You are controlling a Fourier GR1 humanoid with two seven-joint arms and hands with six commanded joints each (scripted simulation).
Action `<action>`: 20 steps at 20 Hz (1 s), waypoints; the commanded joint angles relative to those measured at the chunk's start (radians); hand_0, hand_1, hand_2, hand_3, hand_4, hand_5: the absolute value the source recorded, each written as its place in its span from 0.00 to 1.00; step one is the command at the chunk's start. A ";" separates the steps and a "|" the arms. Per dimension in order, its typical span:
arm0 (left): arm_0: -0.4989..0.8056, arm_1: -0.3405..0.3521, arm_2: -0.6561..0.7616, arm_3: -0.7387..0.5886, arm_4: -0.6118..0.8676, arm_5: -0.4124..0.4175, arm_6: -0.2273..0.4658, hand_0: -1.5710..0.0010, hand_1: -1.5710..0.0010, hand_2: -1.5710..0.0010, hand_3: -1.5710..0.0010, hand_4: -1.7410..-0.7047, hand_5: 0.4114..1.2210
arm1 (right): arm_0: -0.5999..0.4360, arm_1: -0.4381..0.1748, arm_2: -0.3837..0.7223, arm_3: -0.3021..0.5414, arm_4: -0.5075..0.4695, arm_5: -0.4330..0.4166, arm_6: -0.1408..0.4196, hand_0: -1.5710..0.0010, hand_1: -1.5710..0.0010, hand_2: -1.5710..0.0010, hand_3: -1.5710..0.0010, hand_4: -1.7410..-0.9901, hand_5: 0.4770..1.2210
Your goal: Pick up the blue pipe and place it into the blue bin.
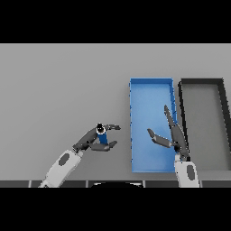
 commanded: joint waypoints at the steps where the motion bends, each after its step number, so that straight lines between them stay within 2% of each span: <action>1: 0.004 -0.013 0.004 0.005 0.012 0.000 -0.009 0.89 0.74 0.63 0.62 0.42 0.46 | 0.013 -0.008 -0.004 -0.002 -0.002 0.004 -0.010 1.00 1.00 1.00 1.00 0.73 0.11; 2: 0.003 -0.028 0.007 0.005 0.020 0.007 -0.009 0.73 0.59 0.51 0.51 0.35 0.57 | 0.004 -0.011 -0.007 -0.001 -0.004 0.005 -0.004 1.00 1.00 1.00 1.00 0.73 0.11; 4: 0.010 -0.034 -0.002 -0.003 0.000 0.016 -0.028 0.47 0.38 0.32 0.35 0.23 0.72 | 0.002 -0.006 0.001 -0.004 0.005 0.001 0.005 1.00 1.00 1.00 1.00 0.74 0.11; 7: 0.019 -0.035 -0.025 -0.006 -0.005 0.017 -0.068 0.24 0.19 0.17 0.20 0.12 0.86 | 0.010 -0.012 -0.004 -0.002 0.005 0.002 -0.003 1.00 1.00 1.00 1.00 0.75 0.11; 8: 0.010 -0.029 -0.031 -0.004 -0.014 0.020 -0.068 0.19 0.15 0.13 0.16 0.15 0.89 | 0.004 -0.010 -0.003 -0.002 0.010 -0.004 0.002 1.00 1.00 1.00 1.00 0.75 0.11; 12: 0.018 -0.043 -0.050 -0.031 -0.049 0.048 -0.069 0.08 0.06 0.05 0.07 0.22 0.95 | 0.014 -0.007 -0.001 0.002 0.009 -0.002 -0.011 1.00 1.00 1.00 1.00 0.76 0.11; 13: 0.016 -0.053 -0.049 -0.028 -0.057 0.051 -0.072 0.06 0.05 0.04 0.05 0.23 0.96 | 0.001 -0.008 -0.001 0.001 0.014 -0.006 0.010 1.00 1.00 1.00 1.00 0.77 0.11; 17: 0.009 -0.088 -0.036 -0.106 -0.038 0.049 -0.124 0.03 0.02 0.02 0.02 0.25 0.98 | 0.000 -0.010 -0.004 0.010 0.019 -0.009 0.003 1.00 1.00 1.00 1.00 0.79 0.10; 20: -0.014 -0.101 -0.027 -0.149 -0.047 0.056 -0.078 0.01 0.01 0.01 0.01 0.26 0.99 | -0.007 -0.013 0.006 0.008 0.033 -0.008 0.010 1.00 1.00 1.00 1.00 0.80 0.11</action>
